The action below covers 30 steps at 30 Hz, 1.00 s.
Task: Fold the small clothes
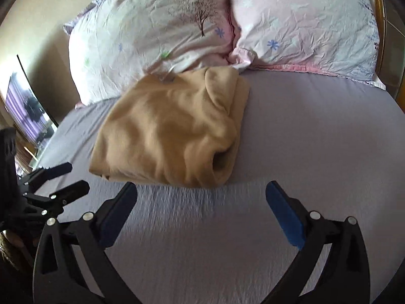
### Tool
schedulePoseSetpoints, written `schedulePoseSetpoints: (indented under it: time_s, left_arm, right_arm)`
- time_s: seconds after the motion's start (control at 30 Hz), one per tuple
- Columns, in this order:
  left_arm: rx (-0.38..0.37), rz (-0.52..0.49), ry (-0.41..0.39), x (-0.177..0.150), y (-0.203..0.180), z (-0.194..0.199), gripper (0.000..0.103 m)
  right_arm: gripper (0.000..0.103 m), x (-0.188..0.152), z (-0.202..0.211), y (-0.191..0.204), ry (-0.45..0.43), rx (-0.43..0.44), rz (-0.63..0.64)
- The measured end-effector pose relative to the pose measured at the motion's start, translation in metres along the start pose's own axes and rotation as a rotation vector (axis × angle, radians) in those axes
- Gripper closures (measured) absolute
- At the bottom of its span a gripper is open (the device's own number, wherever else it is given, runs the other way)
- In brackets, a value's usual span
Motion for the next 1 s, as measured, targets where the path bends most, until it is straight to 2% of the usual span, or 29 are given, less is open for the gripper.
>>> schedulePoseSetpoints:
  time_s: [0.1,0.33,0.43,0.6,1.0]
  left_arm:
    - [0.033,-0.003,0.043,-0.004,0.002,-0.011,0.001]
    - [0.057,-0.008,0.102,-0.005,0.004,-0.021,0.001]
    - [0.087,-0.039,0.106,-0.006,0.002,-0.022,0.001]
    - [0.090,-0.046,0.099,-0.006,0.001,-0.021,0.001]
    - [0.089,-0.047,0.099,-0.006,0.002,-0.021,0.001]
  right_arm:
    - [0.002,-0.018,-0.013,0.003,0.057,-0.044,0.015]
    - [0.002,-0.028,-0.026,0.013,0.097,-0.097,0.065]
    - [0.002,-0.029,-0.028,0.016,0.104,-0.119,0.091]
    - [0.002,-0.031,-0.031,0.018,0.117,-0.160,0.126]
    - [0.002,-0.031,-0.031,0.018,0.117,-0.158,0.122]
Point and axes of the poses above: each gripper's, at about its wrist camera, not at the fingertips, and z roughly against the way its jaws point, y to its left, x to its top, the point moved 8 cm from there along -z, roughly the way its jaws point, and after that the axes turned 1 degree about -x, right-handed, at the moved point
